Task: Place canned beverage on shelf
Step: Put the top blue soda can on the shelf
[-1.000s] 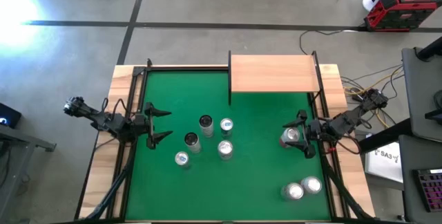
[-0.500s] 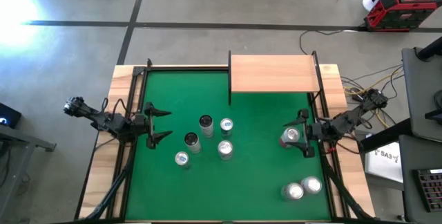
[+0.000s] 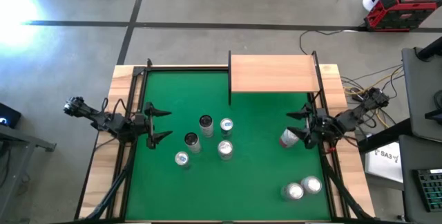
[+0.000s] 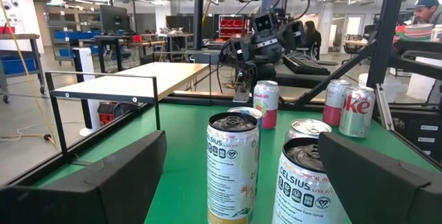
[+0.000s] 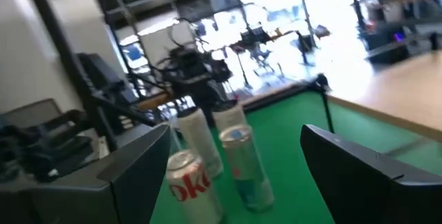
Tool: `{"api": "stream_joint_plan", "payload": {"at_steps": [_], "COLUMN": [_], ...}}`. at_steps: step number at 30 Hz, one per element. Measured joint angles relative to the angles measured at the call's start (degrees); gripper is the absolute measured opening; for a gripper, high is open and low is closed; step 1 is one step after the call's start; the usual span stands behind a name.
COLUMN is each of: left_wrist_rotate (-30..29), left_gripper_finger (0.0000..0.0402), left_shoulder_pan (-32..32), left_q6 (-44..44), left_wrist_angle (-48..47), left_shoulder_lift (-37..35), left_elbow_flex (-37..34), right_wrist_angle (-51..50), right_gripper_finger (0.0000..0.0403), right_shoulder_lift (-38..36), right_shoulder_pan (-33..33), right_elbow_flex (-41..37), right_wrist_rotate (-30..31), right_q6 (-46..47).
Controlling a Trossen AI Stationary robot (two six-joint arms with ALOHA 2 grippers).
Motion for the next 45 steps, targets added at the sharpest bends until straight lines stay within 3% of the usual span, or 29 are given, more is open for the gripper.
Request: {"api": "stream_joint_plan", "payload": {"at_steps": [9, 15, 23, 29, 40, 45], "left_wrist_rotate": [0.00, 0.00, 0.00, 0.00, 0.00, 0.00], "left_gripper_finger": [0.0361, 0.0361, 0.0361, 0.0361, 0.0361, 0.0361], "left_shoulder_pan": [0.00, 0.00, 0.00, 0.00, 0.00, 0.00], "left_q6": [0.01, 0.00, 0.01, 0.01, 0.01, 0.01], "left_wrist_angle": [0.02, 0.06, 0.17, 0.15, 0.04, 0.09], "left_shoulder_lift": [0.02, 0.07, 0.07, 0.11, 0.37, 0.55], "left_elbow_flex": [0.00, 0.00, 0.00, 0.00, 0.00, 0.00], "right_wrist_angle": [-6.92, -15.79, -16.10, -17.84, -20.71, -30.04], "right_gripper_finger": [0.0315, 0.0315, 0.0315, 0.0315, 0.0315, 0.0315], "right_shoulder_lift": [18.41, 32.58, 48.72, 56.25, 63.02, 67.61], "right_shoulder_pan": [-2.22, -5.09, -6.74, -6.73, -8.89, -11.22], "right_elbow_flex": [15.28, 25.52, 33.47, 35.09, 42.72, 50.23], "right_wrist_rotate": [4.80, 4.78, 5.74, 8.03, 8.08, 1.77], "right_q6": [9.38, 22.81, 43.00, 66.84, 65.45, 65.89]}}
